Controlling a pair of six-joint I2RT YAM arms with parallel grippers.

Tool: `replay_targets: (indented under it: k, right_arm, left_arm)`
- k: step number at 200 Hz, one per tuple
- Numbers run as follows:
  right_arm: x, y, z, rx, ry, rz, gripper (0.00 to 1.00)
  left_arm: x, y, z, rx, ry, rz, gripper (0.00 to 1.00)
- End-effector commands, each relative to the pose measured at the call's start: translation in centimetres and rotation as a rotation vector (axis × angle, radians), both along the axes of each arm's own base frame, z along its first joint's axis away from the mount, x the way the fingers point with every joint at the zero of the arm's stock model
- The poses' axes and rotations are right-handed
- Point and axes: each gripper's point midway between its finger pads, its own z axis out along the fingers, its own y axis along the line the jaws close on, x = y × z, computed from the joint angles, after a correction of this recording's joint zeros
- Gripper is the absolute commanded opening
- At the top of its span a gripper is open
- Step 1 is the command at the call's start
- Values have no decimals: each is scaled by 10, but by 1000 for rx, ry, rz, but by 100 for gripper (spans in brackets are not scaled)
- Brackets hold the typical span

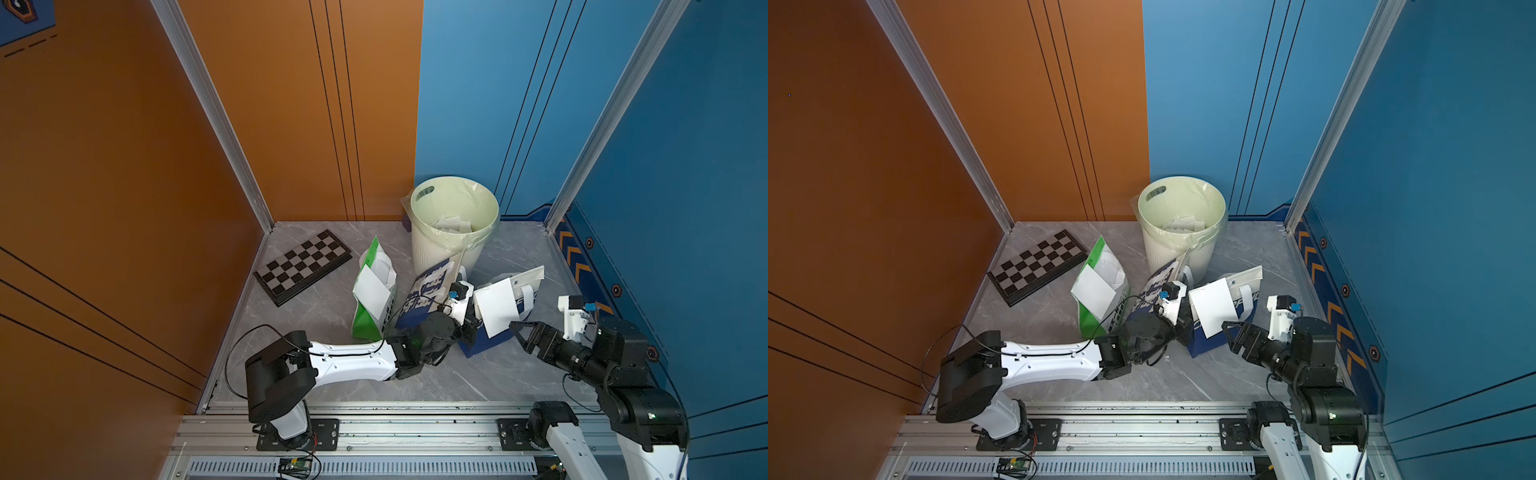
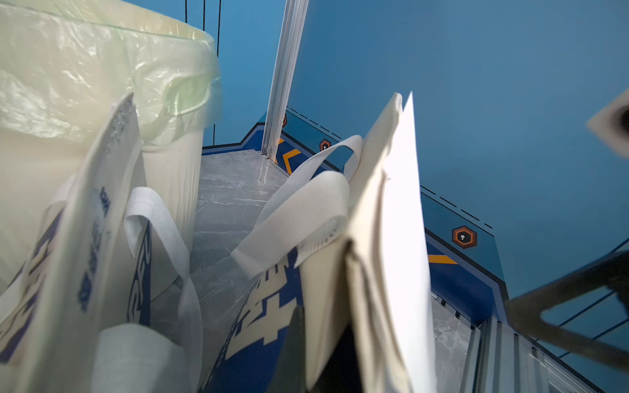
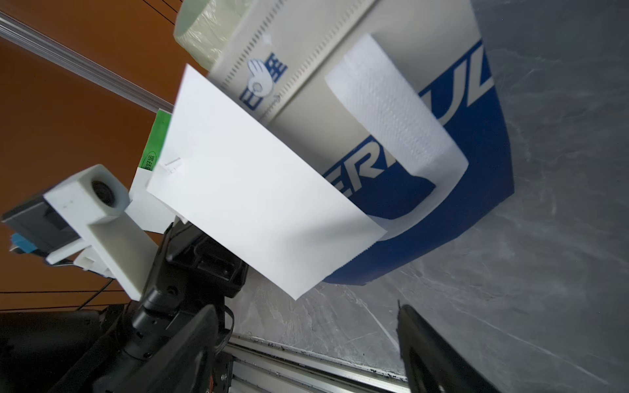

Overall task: Shred takeout receipts and throw away
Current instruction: Tear off the takeout receipt from the takeout bag.

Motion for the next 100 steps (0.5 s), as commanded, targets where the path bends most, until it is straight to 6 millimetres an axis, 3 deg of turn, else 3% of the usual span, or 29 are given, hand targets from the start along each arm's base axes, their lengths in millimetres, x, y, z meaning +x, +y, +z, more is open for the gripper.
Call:
replay_targets:
  k: [1,22,44,100]
  right_arm:
    - [10,24,21,276,-62,38,93]
    - [17,28,27,405,-119,26,97]
    - [24,30,18,468,-118,15,97]
    - [37,41,9,479,-114,45,95]
  left_arm:
    - [0,1,33,-114,-24,20,0]
    - [0,1,32,-123,-11,14,0]
    - [0,0,33,-130,-5,7,0]
    - [0,0,33,-131,-4,-2,0]
